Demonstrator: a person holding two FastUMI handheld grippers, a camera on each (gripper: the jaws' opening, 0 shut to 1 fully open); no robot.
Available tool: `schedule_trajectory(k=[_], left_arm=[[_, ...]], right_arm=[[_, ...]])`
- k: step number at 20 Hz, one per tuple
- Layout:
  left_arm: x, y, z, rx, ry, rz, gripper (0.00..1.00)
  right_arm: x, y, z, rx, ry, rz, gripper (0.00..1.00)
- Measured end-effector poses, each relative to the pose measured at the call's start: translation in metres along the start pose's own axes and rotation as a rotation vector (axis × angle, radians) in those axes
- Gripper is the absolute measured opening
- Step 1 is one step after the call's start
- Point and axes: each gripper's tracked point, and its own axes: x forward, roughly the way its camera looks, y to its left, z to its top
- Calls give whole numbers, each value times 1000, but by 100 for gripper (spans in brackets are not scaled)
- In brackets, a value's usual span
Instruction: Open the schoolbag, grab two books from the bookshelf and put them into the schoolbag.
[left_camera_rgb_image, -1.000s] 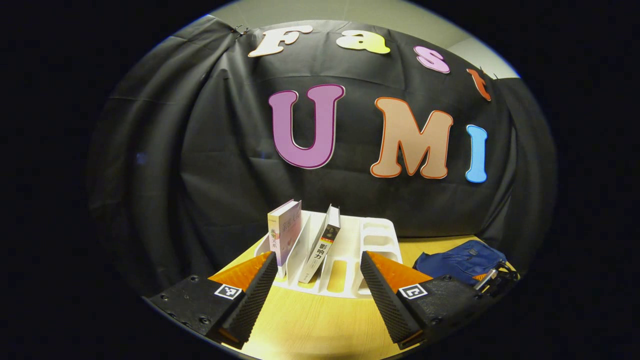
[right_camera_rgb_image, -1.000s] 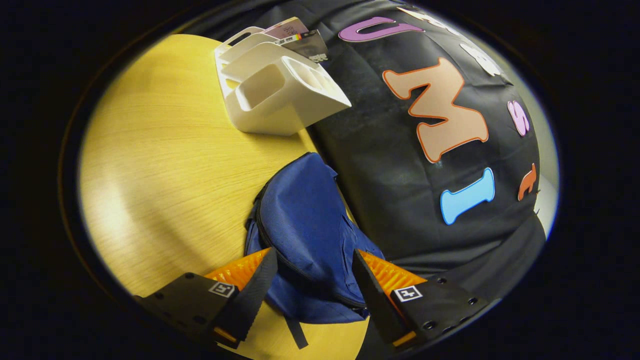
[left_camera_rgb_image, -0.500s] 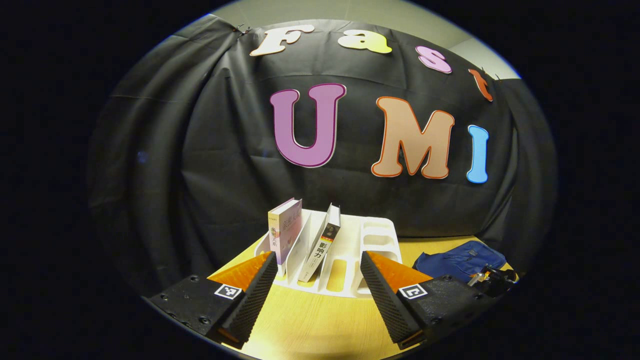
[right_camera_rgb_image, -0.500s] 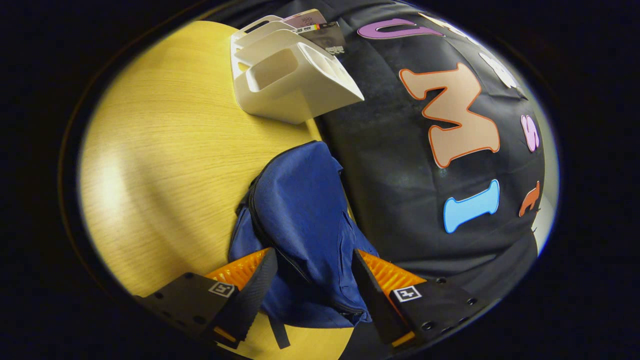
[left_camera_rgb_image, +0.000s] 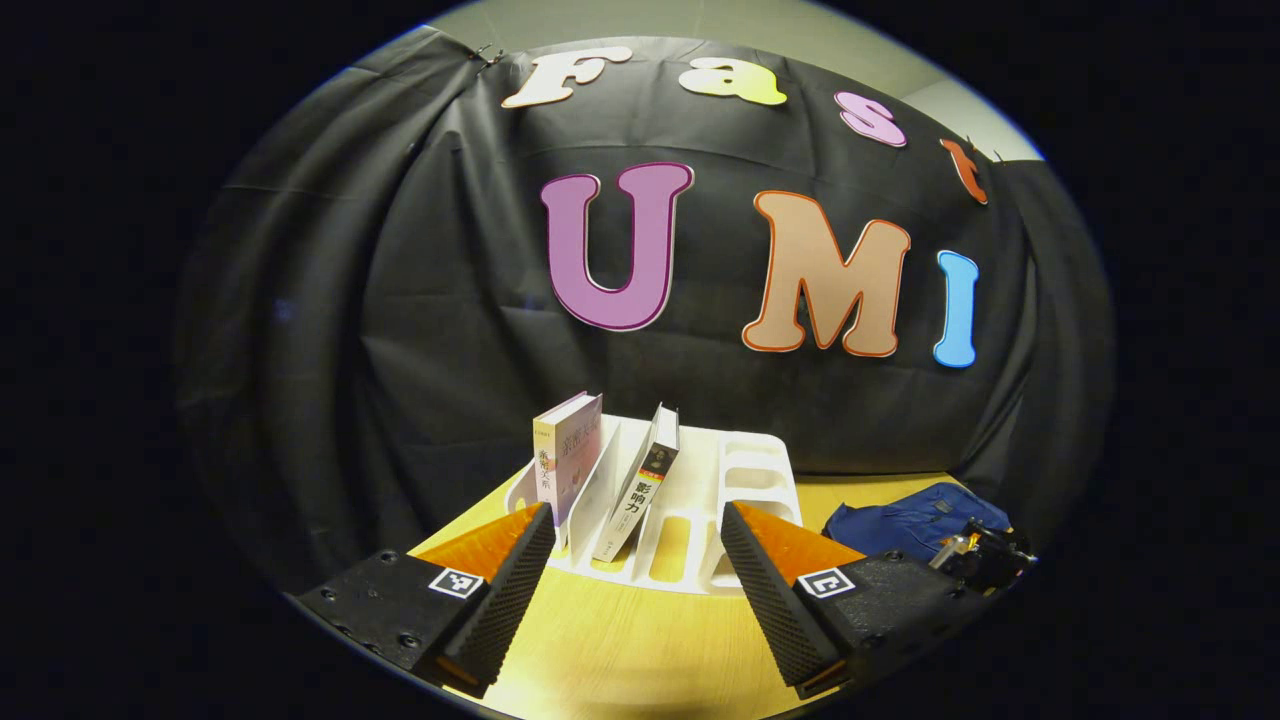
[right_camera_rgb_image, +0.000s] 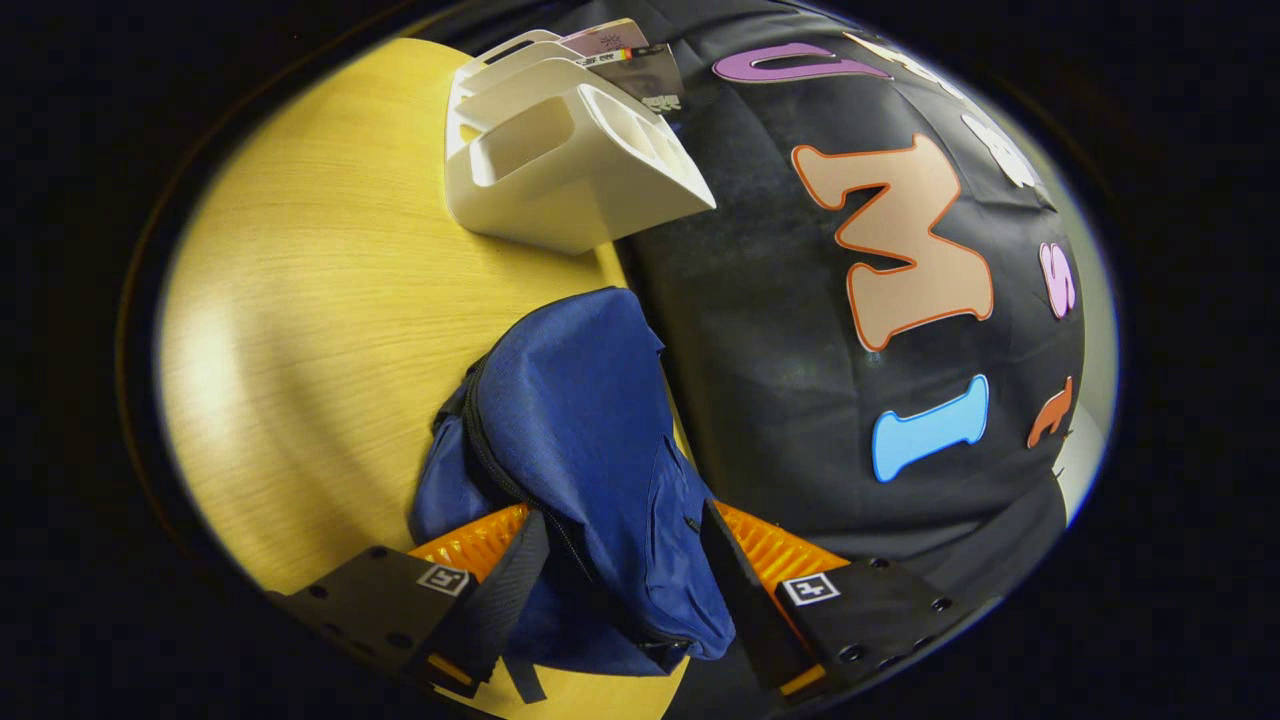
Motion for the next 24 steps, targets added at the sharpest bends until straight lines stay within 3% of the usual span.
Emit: schedule_trajectory(k=[1,3,4,5,8,11,12,15,16,17,18,24], left_arm=[[1,-2,0,1,0,-3,98],[1,-4,0,4,0,-6,98],[3,-4,1,7,1,-6,98],[3,-5,0,10,1,-7,98],[2,-5,2,18,0,-9,98],[4,-5,0,17,5,-12,98],[6,-6,1,17,6,-13,98],[9,-5,-1,20,9,-14,98],[11,-6,-1,21,10,-16,98],[11,-6,-2,22,12,-18,98],[13,-5,-2,24,14,-22,98],[36,-8,1,96,56,-73,98]], right_arm=[[4,8,-1,1,7,24,87],[11,27,-1,-27,20,69,100],[12,32,1,-44,17,74,76],[12,32,0,-43,15,74,59],[16,32,-3,16,22,73,49],[20,12,2,53,4,22,7],[19,6,5,67,-7,10,14],[18,1,3,122,-2,14,11],[19,-1,1,153,0,23,3],[15,-5,4,180,-5,28,6],[17,-9,3,201,-9,31,0],[9,-48,2,273,-19,-17,3]])
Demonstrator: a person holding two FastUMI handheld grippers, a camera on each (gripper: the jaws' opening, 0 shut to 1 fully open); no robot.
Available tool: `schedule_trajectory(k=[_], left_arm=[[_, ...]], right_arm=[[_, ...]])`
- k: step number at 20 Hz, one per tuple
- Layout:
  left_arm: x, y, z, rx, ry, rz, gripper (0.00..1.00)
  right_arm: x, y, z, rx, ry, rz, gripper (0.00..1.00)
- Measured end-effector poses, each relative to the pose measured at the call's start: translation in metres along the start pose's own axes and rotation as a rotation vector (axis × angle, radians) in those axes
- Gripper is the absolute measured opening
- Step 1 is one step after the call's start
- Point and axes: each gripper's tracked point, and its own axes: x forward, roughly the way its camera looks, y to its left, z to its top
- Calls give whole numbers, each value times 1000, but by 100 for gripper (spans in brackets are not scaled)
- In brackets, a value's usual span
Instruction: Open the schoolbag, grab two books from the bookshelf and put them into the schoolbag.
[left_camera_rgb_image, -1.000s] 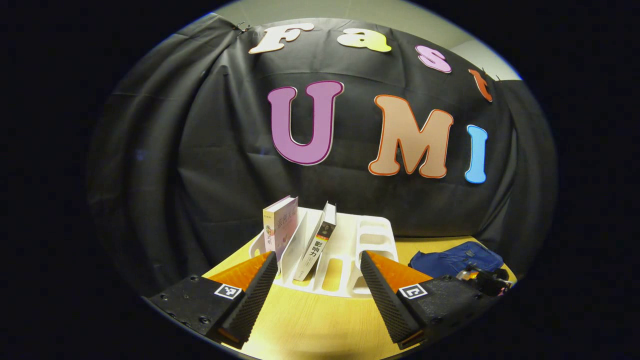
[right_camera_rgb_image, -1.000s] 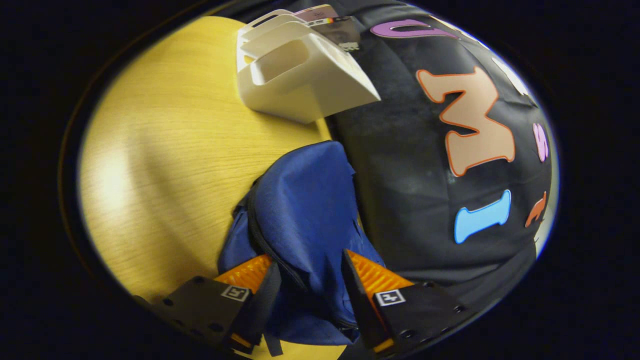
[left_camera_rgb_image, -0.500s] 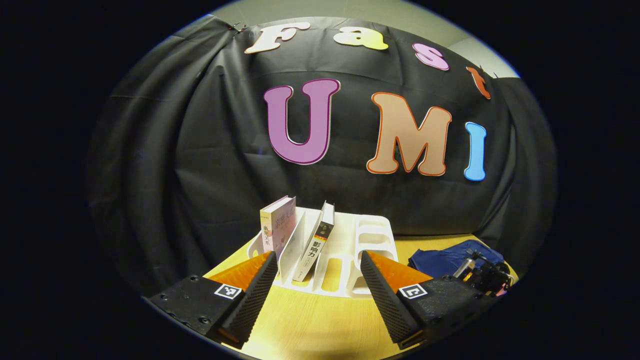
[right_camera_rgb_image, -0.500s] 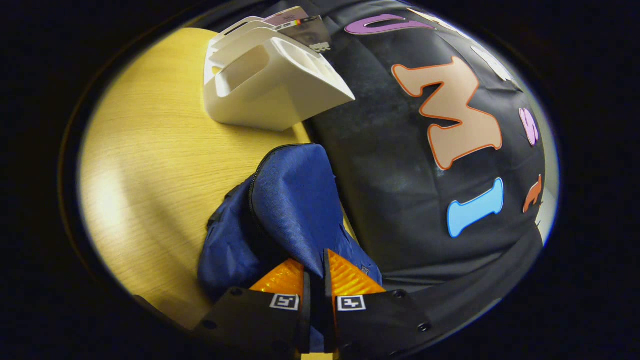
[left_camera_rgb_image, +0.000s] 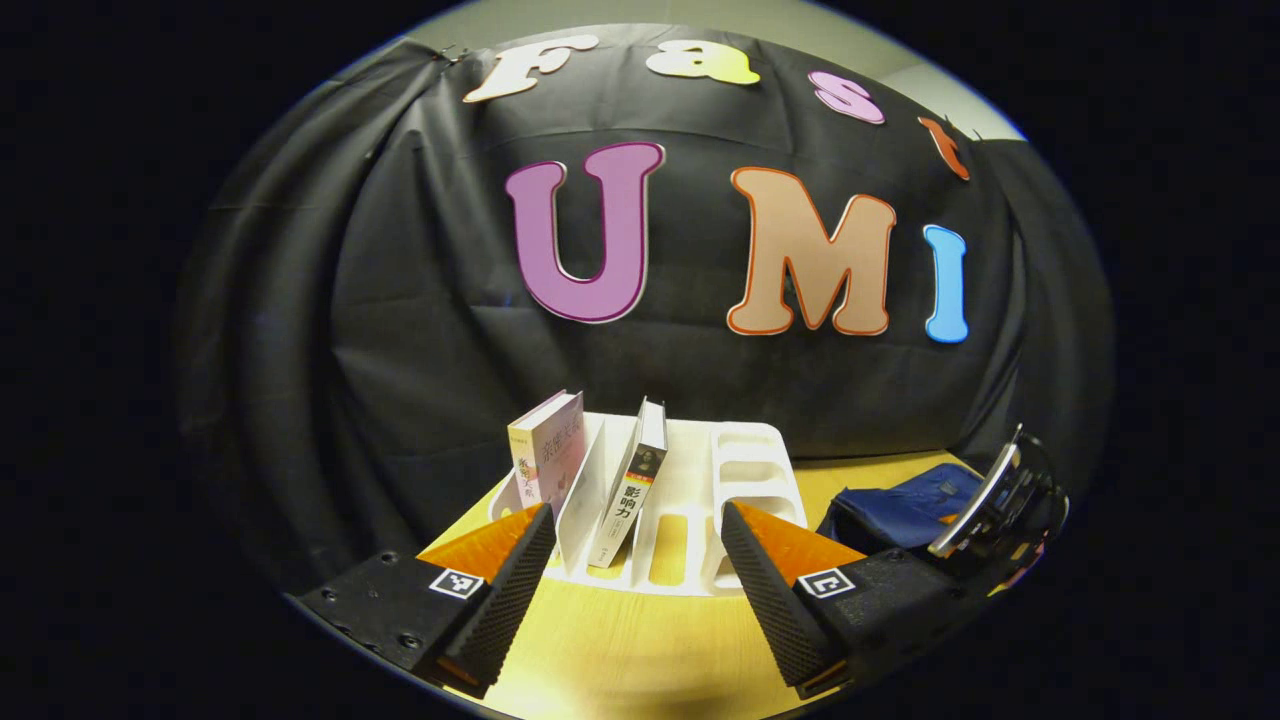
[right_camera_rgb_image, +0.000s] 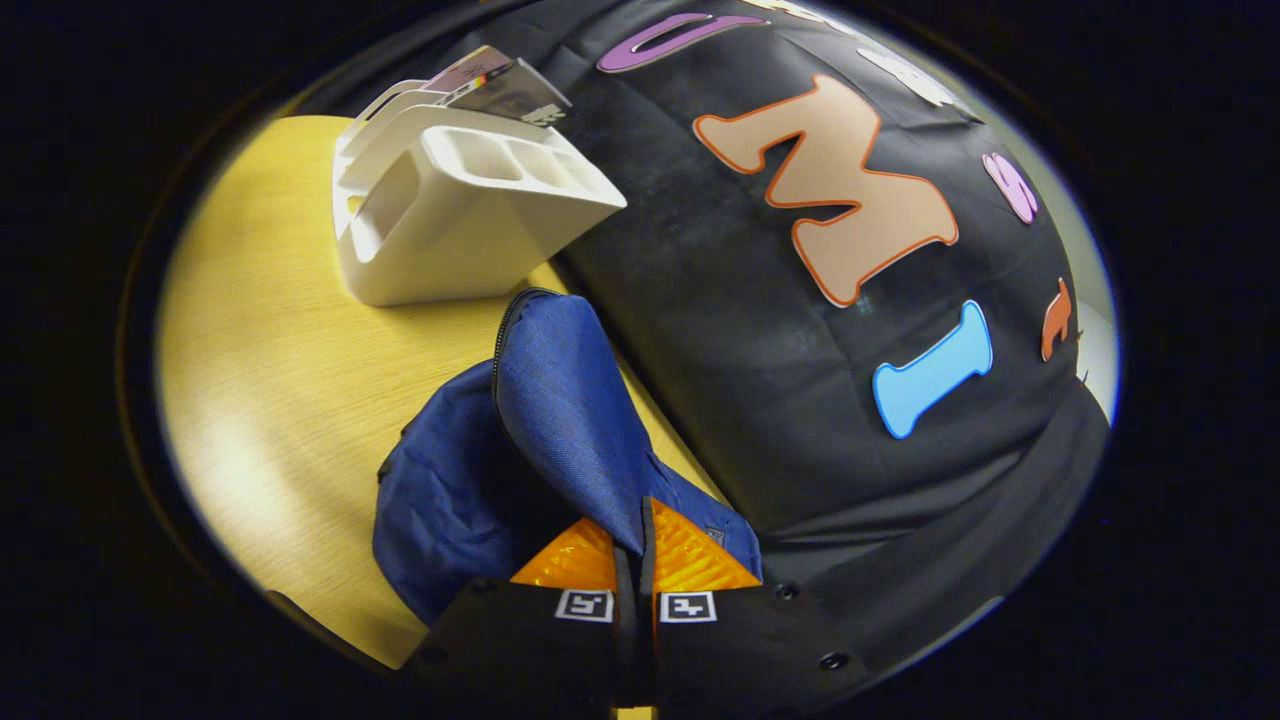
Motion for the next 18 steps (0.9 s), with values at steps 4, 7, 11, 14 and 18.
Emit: schedule_trajectory(k=[4,7,11,14,18], left_arm=[[29,0,20,6,54,-65,97],[57,2,33,31,98,-105,97],[103,-9,53,70,195,-180,96],[134,-17,53,88,294,-216,95],[170,-12,39,215,427,-212,93]], right_arm=[[0,-11,2,11,4,-2,6],[-2,-17,3,24,8,-5,3],[-2,-24,2,49,15,-8,5],[-5,-28,0,62,17,-16,4],[-12,-33,0,84,20,-29,6]])
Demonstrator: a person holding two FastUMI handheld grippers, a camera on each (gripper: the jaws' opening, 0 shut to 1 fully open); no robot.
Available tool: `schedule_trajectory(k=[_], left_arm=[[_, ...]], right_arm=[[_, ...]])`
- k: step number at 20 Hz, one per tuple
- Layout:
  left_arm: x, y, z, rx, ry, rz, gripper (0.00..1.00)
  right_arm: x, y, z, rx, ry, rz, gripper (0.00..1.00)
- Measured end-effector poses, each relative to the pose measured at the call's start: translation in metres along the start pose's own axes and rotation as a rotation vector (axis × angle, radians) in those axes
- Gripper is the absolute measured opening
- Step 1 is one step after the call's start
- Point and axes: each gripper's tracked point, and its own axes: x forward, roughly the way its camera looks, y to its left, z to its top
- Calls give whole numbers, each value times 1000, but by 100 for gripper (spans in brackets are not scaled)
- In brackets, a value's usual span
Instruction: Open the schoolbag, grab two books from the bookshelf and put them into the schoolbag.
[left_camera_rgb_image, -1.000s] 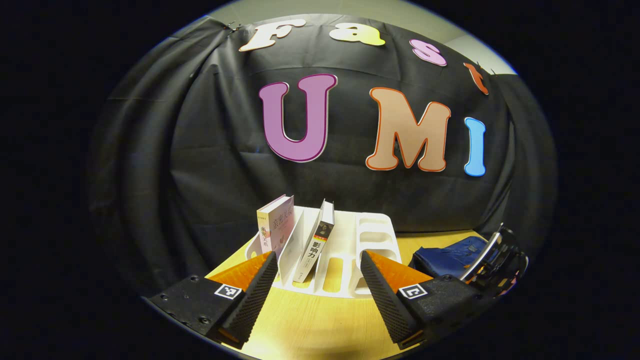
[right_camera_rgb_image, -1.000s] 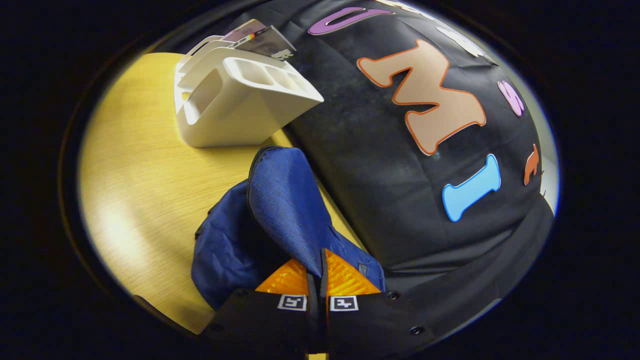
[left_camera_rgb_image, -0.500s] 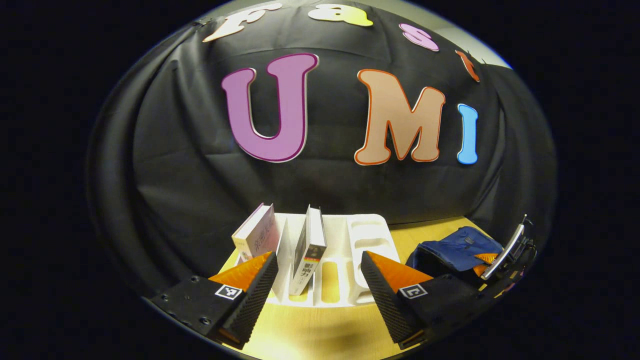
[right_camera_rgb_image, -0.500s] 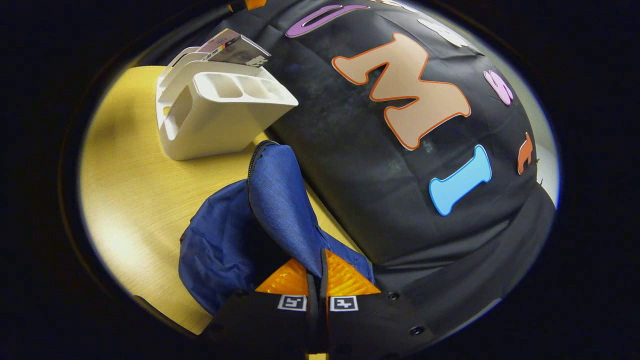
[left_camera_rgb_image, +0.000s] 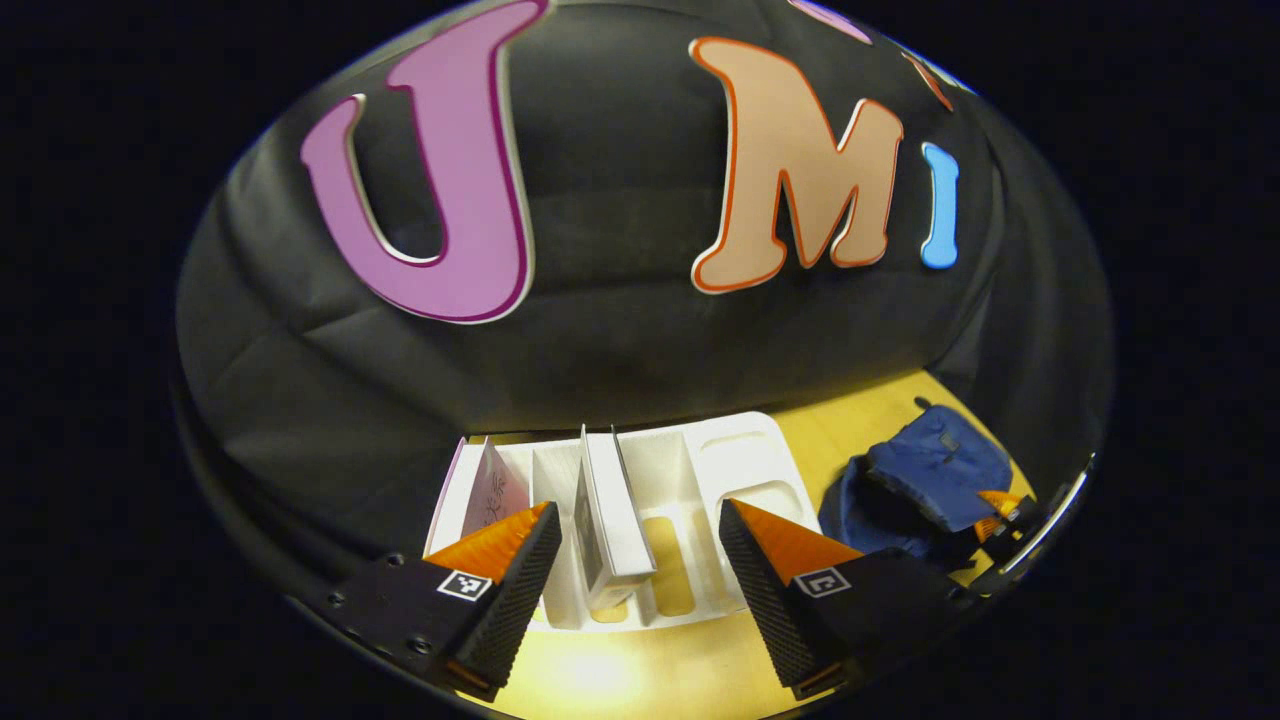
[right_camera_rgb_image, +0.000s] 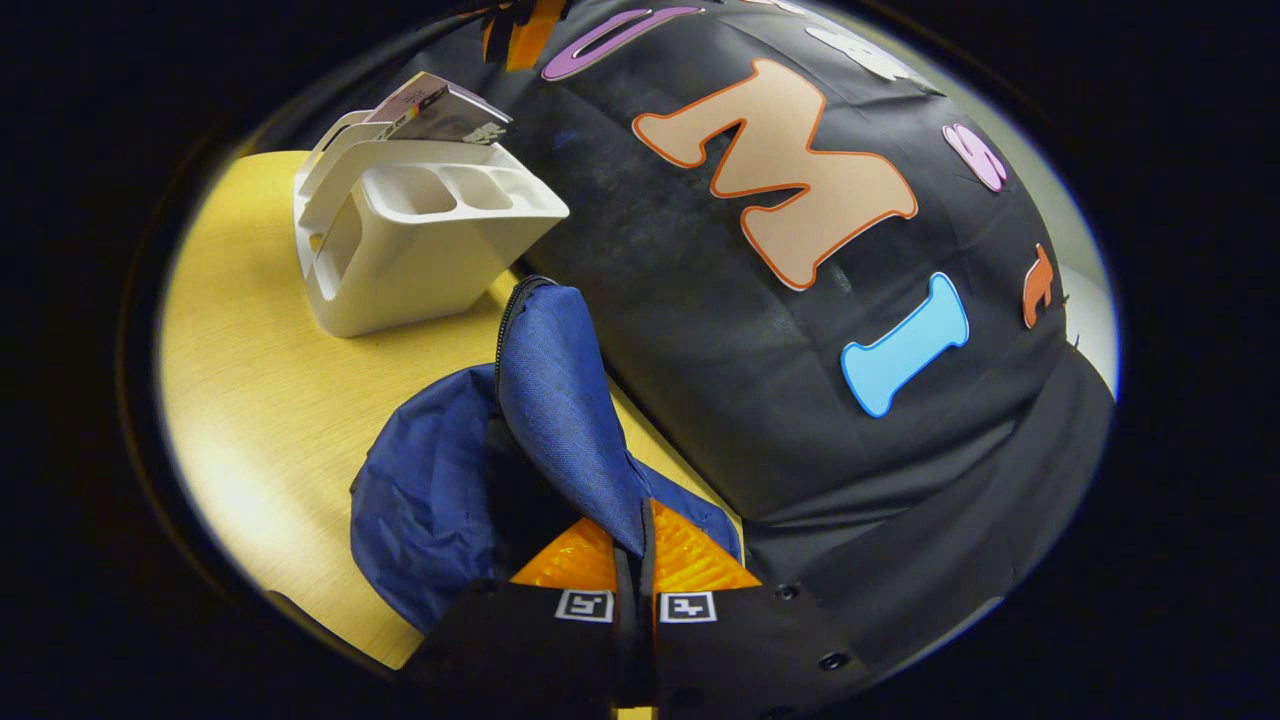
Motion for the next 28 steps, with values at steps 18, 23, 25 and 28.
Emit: schedule_trajectory(k=[18,23,25,28], left_arm=[[99,31,-81,117,552,41,53],[99,29,-79,153,593,9,52],[98,29,-79,159,611,6,51],[96,29,-80,141,641,34,46]], right_arm=[[0,-10,2,8,-2,-17,3],[-1,-7,3,7,-5,-15,3],[0,-9,2,16,-5,-18,1],[1,-10,1,23,-6,-23,3]])
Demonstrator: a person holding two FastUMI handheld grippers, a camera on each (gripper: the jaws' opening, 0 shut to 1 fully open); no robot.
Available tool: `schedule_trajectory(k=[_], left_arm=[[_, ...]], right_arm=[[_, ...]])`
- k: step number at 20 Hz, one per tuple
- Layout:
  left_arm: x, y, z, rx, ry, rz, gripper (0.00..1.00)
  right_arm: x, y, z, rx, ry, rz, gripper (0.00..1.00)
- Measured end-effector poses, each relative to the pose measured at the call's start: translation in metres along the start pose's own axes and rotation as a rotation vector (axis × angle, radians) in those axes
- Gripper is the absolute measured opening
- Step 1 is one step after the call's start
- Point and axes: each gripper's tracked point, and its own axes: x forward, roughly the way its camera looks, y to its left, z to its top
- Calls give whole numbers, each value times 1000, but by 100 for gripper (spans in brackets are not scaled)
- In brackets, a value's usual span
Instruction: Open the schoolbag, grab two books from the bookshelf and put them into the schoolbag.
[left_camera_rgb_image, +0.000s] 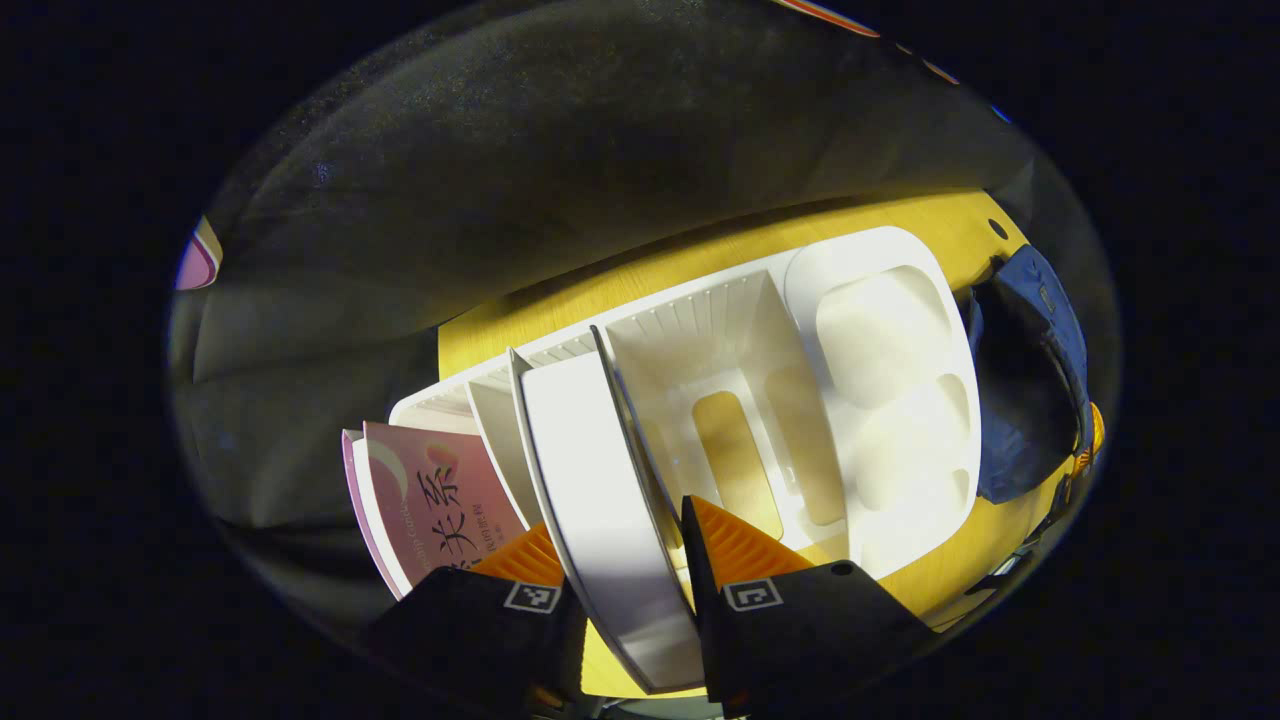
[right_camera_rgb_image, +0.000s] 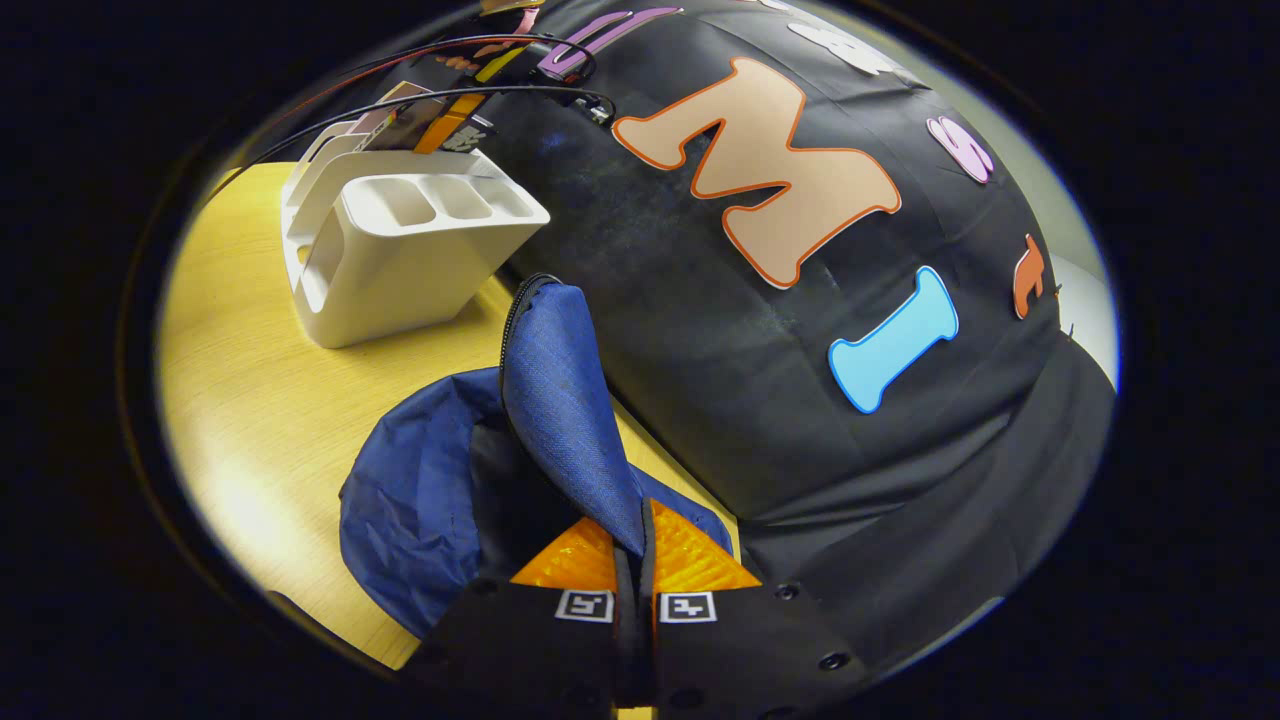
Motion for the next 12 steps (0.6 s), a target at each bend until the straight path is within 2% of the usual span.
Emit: schedule_trajectory(k=[1,2,3,5,6,7,8,9,10,12], left_arm=[[-1,0,-1,-19,10,2,42],[-3,1,-5,-37,30,1,43],[-6,7,-9,-48,53,25,39],[-10,14,-19,-54,63,6,34],[-14,12,-23,-59,66,-5,37],[-19,9,-26,-71,64,-18,36],[-23,6,-27,-77,57,-37,34],[-28,7,-28,-81,50,-41,36],[-35,7,-30,-77,46,-46,33],[-52,6,-34,-74,28,-50,33]], right_arm=[[0,-1,1,-2,-1,-1,3],[2,-1,1,-4,-3,-1,3],[0,-1,0,-4,-4,-2,1],[0,-2,0,-4,-7,-3,3],[1,-1,0,-4,-8,-2,3],[2,-1,0,-6,-10,0,1],[3,-1,1,-9,-12,2,3],[3,0,1,-12,-14,6,3],[3,1,1,-13,-15,9,3],[2,1,1,-12,-15,10,1]])
